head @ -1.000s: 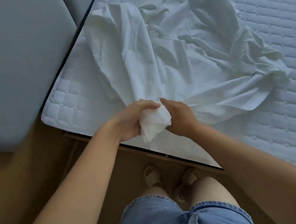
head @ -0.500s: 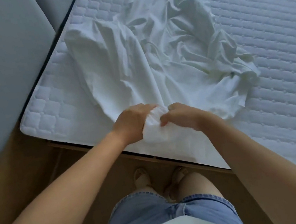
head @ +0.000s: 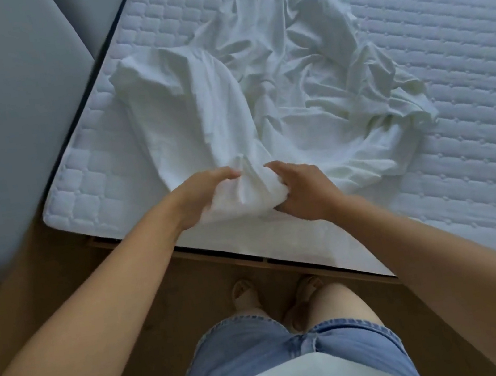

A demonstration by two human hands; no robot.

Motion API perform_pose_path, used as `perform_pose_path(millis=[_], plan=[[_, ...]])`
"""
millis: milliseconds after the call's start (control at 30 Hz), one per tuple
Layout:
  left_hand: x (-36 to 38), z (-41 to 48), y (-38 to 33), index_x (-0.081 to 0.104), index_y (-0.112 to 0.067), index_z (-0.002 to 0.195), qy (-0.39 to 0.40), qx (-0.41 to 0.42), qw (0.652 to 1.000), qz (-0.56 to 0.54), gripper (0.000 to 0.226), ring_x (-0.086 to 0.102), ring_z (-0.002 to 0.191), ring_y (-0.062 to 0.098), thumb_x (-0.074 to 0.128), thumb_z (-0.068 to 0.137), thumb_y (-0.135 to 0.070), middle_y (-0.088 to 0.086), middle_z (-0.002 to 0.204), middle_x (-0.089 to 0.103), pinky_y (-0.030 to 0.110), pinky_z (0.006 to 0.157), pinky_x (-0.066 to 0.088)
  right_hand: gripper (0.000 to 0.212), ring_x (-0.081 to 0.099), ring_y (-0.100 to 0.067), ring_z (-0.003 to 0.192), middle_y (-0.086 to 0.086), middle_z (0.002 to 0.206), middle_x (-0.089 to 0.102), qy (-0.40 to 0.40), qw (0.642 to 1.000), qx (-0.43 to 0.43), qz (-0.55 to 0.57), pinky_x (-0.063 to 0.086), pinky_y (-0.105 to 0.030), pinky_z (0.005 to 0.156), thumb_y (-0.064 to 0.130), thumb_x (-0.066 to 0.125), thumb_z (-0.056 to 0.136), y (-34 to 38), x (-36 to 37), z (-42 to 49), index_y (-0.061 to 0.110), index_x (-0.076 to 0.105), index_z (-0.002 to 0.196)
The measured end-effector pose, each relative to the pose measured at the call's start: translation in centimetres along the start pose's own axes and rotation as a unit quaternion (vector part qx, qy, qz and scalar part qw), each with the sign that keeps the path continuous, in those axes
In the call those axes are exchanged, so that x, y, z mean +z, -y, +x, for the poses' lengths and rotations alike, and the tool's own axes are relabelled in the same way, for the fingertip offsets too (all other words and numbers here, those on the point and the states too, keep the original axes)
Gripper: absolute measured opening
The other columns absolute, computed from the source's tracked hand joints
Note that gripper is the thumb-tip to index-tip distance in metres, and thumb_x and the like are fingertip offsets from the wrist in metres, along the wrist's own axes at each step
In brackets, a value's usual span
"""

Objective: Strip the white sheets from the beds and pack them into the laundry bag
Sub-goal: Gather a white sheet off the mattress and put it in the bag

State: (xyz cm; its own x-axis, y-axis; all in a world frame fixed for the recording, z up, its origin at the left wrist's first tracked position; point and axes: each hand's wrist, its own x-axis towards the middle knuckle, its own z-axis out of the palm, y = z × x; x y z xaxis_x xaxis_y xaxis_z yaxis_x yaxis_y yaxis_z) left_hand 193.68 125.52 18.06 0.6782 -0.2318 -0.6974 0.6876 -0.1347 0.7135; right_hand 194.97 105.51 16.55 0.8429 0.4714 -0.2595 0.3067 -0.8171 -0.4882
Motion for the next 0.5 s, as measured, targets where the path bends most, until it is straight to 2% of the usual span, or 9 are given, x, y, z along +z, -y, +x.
perform_pose_path(millis=[67,100,133,200,233,300,367,433,500], plan=[[1.2,-0.7,1.0,0.028,-0.018,0.148,-0.094,0.052,0.974,0.197,0.078,0.030,0.138,0.023,0.066,0.085,-0.040,0.004,0.153,0.029,0.033,0.109,0.028,0.034,0.060,-0.027,0.091,-0.003,0.093,0.066,0.075,0.990,0.091,0.074,0.045,-0.033,0.074,0.023,0.076,0.070,-0.2,-0.3,0.7,0.015,0.063,0.101],[2.2,-1.5,1.7,0.011,-0.020,0.152,-0.136,0.104,0.914,0.368,0.097,0.015,0.144,0.023,0.070,0.079,-0.046,0.005,0.157,0.013,0.039,0.114,0.021,0.029,0.061,-0.026,0.086,-0.002,0.084,0.066,0.107,0.978,0.128,0.122,0.046,-0.032,0.071,0.020,0.077,0.065,-0.1,-0.6,1.0,0.013,0.066,0.090],[3.1,-1.8,3.0,0.001,-0.021,0.152,-0.158,0.183,0.825,0.510,0.115,0.004,0.145,0.024,0.073,0.069,-0.056,0.006,0.158,0.003,0.049,0.116,0.016,0.027,0.062,-0.026,0.081,-0.003,0.078,0.065,0.138,0.964,0.153,0.165,0.046,-0.031,0.068,0.019,0.077,0.060,0.1,-1.1,1.3,0.010,0.067,0.084],[4.4,-1.7,5.5,0.007,-0.018,0.150,-0.182,0.337,0.655,0.651,0.129,0.009,0.143,0.031,0.073,0.051,-0.068,0.013,0.154,0.008,0.065,0.108,0.021,0.026,0.061,-0.025,0.072,-0.004,0.072,0.064,0.199,0.936,0.194,0.218,0.047,-0.028,0.063,0.016,0.075,0.058,0.5,-2.1,1.5,0.008,0.069,0.082],[4.6,-1.1,6.3,0.016,-0.015,0.147,-0.196,0.379,0.620,0.658,0.125,0.021,0.139,0.035,0.071,0.049,-0.069,0.018,0.150,0.018,0.065,0.102,0.029,0.023,0.062,-0.023,0.069,-0.004,0.071,0.065,0.232,0.920,0.215,0.231,0.047,-0.026,0.061,0.014,0.074,0.061,0.6,-2.7,1.2,0.009,0.068,0.083],[4.7,0.8,6.7,0.030,-0.014,0.140,-0.207,0.437,0.626,0.612,0.099,0.052,0.117,0.038,0.069,0.060,-0.059,0.020,0.133,0.045,0.053,0.089,0.049,0.027,0.066,-0.024,0.076,-0.006,0.079,0.070,0.288,0.887,0.258,0.254,0.051,-0.028,0.065,0.018,0.072,0.065,0.6,-3.2,0.5,0.011,0.069,0.090],[4.7,1.9,5.8,0.040,-0.017,0.134,-0.163,0.443,0.677,0.564,0.074,0.066,0.084,0.032,0.064,0.071,-0.049,0.013,0.103,0.065,0.037,0.066,0.054,0.050,0.064,-0.028,0.095,-0.011,0.104,0.069,0.276,0.872,0.299,0.272,0.052,-0.034,0.080,0.033,0.074,0.065,0.1,-3.1,-0.4,0.012,0.065,0.109],[4.3,2.3,4.6,0.054,-0.021,0.122,-0.078,0.350,0.757,0.547,0.054,0.064,0.077,0.027,0.067,0.075,-0.044,0.003,0.089,0.068,0.031,0.063,0.048,0.073,0.050,-0.025,0.118,-0.009,0.134,0.050,0.218,0.929,0.241,0.177,0.042,-0.034,0.095,0.045,0.073,0.074,0.1,-2.4,-1.8,0.017,0.045,0.136],[3.6,2.8,3.9,0.065,-0.021,0.091,-0.034,0.236,0.853,0.465,0.028,0.062,0.077,0.022,0.078,0.069,-0.032,-0.003,0.079,0.066,0.031,0.066,0.048,0.108,0.019,-0.027,0.141,-0.005,0.154,0.015,0.166,0.979,0.117,-0.011,0.023,-0.039,0.113,0.060,0.073,0.069,0.6,-2.0,-3.6,0.027,0.010,0.151]])
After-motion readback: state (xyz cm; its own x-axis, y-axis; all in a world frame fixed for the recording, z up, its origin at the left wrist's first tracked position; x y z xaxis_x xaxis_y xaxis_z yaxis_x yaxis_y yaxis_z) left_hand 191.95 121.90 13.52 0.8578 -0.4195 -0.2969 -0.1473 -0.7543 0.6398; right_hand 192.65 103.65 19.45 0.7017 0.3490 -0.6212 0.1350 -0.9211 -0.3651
